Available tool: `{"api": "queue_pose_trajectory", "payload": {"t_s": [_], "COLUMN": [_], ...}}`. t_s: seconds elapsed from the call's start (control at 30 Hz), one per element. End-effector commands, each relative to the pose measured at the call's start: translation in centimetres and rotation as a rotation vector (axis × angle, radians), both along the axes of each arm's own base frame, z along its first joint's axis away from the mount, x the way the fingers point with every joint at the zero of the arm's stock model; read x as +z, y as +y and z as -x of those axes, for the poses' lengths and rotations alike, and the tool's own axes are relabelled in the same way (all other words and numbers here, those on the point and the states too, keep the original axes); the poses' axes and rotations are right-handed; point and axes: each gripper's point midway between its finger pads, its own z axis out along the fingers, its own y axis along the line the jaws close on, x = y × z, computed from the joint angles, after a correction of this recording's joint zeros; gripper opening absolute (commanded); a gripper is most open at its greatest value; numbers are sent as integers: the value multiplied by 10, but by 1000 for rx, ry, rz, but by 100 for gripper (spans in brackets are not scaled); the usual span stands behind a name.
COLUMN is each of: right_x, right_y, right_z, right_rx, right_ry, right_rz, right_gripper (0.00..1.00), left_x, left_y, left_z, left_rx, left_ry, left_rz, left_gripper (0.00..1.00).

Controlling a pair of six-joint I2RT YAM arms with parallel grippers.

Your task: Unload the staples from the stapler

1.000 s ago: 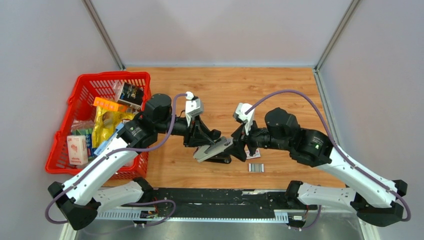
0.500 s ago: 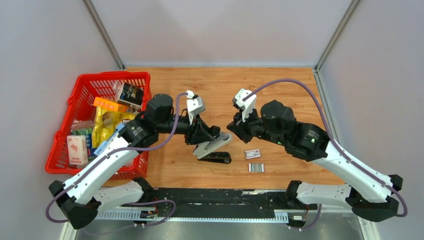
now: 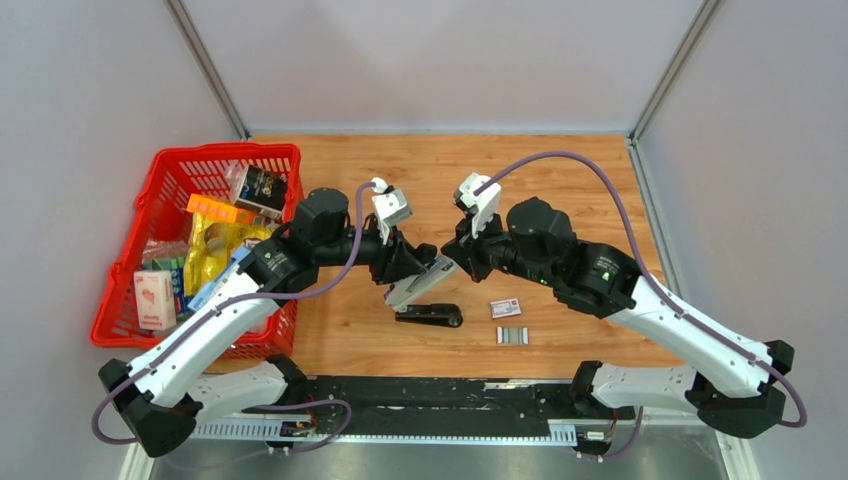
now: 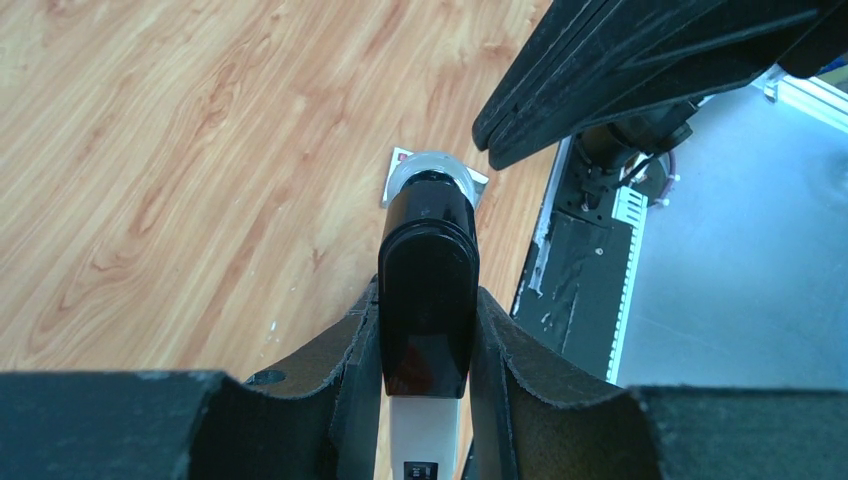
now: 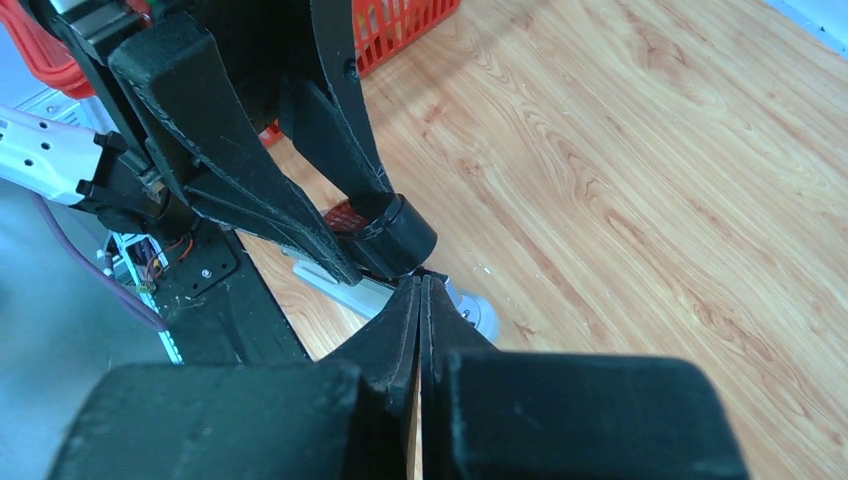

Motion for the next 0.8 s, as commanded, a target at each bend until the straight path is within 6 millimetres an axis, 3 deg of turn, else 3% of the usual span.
{"api": "queue_pose_trajectory", "payload": {"t_s": [0.0,0.63,0.77], "right_x": [2,-9,-20], "right_y": [11,14,14], "right_z": [-5,-20,-19], "right_rx": [-13,-101,-95], "right_ry": [1,17,31], "right_rz": [-49,-63,-30], "right_gripper": [0,0,0], "left_x": [37,47,47], "left_y": [-5,-9,-7], "left_z": [-1,2,-1], "left_rx": [4,5,29], "left_ry": [-86,-88,-94], "left_rz": [110,163,161], "left_gripper": [0,0,0]}}
